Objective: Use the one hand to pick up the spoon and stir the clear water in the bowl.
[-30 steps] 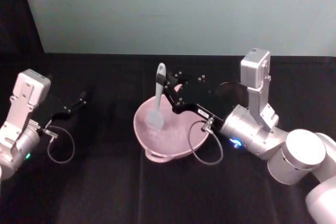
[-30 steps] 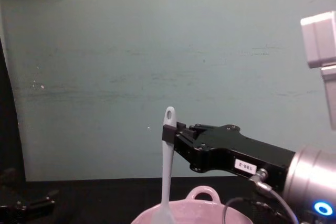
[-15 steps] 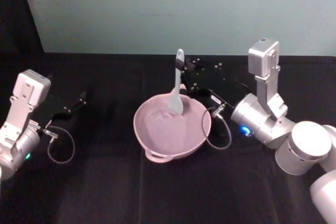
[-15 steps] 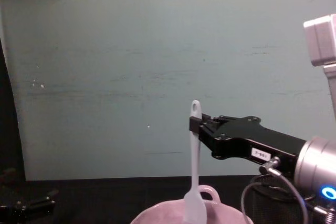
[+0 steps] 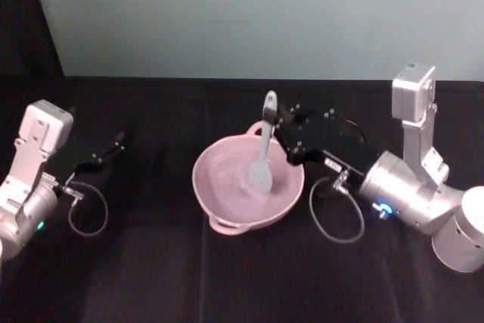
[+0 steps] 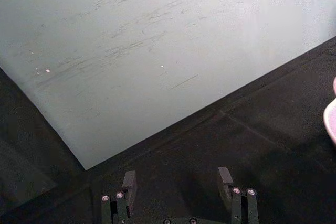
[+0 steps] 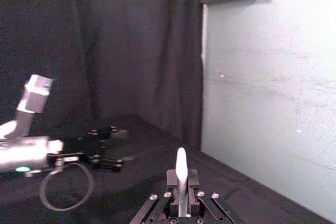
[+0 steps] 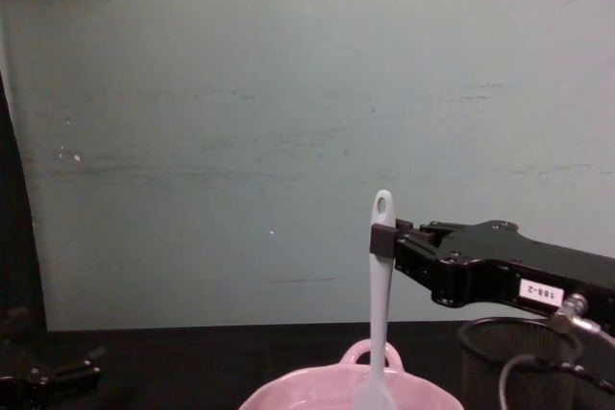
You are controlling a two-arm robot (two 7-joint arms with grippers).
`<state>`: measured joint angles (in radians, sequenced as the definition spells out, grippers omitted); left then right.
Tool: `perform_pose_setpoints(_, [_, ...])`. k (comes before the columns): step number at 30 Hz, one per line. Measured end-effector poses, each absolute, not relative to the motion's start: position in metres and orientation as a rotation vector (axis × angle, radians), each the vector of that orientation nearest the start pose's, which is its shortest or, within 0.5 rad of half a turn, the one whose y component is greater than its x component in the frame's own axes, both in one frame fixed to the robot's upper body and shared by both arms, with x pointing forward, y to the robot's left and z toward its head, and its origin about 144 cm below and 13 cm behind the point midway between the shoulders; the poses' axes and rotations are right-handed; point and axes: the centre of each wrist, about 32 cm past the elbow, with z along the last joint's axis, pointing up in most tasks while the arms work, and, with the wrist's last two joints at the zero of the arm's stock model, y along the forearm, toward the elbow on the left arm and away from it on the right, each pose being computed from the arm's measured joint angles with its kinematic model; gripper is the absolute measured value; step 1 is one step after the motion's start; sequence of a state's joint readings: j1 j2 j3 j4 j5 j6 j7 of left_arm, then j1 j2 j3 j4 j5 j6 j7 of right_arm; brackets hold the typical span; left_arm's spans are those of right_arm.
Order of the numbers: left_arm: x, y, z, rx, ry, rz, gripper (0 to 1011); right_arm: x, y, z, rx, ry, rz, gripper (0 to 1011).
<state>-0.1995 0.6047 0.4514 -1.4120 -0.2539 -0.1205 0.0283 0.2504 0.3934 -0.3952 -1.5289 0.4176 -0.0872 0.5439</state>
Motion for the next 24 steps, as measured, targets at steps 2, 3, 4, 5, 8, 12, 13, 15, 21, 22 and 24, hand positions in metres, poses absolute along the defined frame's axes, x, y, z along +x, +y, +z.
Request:
perform_pose_setpoints(2, [0.489,0.310,1.140,0.304,-0.285,1.248,1011,0.503,-0.228,1.191,0.067,-0.117,-0.656,109])
perform_pose_setpoints(3, [0.489,0.310,1.140,0.305,-0.285,1.248,1011,0.502,-0.226,1.190,0.069,-0.113,-0.649,109])
perform_pose_setpoints(4, [0.489,0.310,1.140,0.304,-0.285,1.248,1011,0.501,-0.225,1.190,0.072,-0.110,-0.642,109])
perform_pose_setpoints(5, [0.489,0.310,1.140,0.304,-0.285,1.248,1011,0.501,-0.221,1.189,0.077,-0.106,-0.631,109])
perform_pose_setpoints(8, [0.489,0.310,1.140,0.304,-0.285,1.248,1011,0.501,-0.215,1.187,0.086,-0.103,-0.619,109])
perform_pose_setpoints(12, [0.489,0.310,1.140,0.304,-0.285,1.248,1011,0.506,-0.201,1.182,0.100,-0.106,-0.612,109])
perform_pose_setpoints(13, [0.489,0.310,1.140,0.304,-0.285,1.248,1011,0.508,-0.200,1.181,0.101,-0.108,-0.613,109])
perform_pose_setpoints(15, [0.489,0.310,1.140,0.304,-0.285,1.248,1011,0.512,-0.194,1.179,0.107,-0.124,-0.627,109])
perform_pose_setpoints(21, [0.489,0.310,1.140,0.304,-0.285,1.248,1011,0.526,-0.186,1.176,0.109,-0.172,-0.675,109])
perform_pose_setpoints(22, [0.489,0.310,1.140,0.304,-0.285,1.248,1011,0.528,-0.186,1.176,0.108,-0.177,-0.682,109])
perform_pose_setpoints(24, [0.489,0.310,1.140,0.304,-0.285,1.248,1011,0.532,-0.186,1.175,0.103,-0.187,-0.706,109])
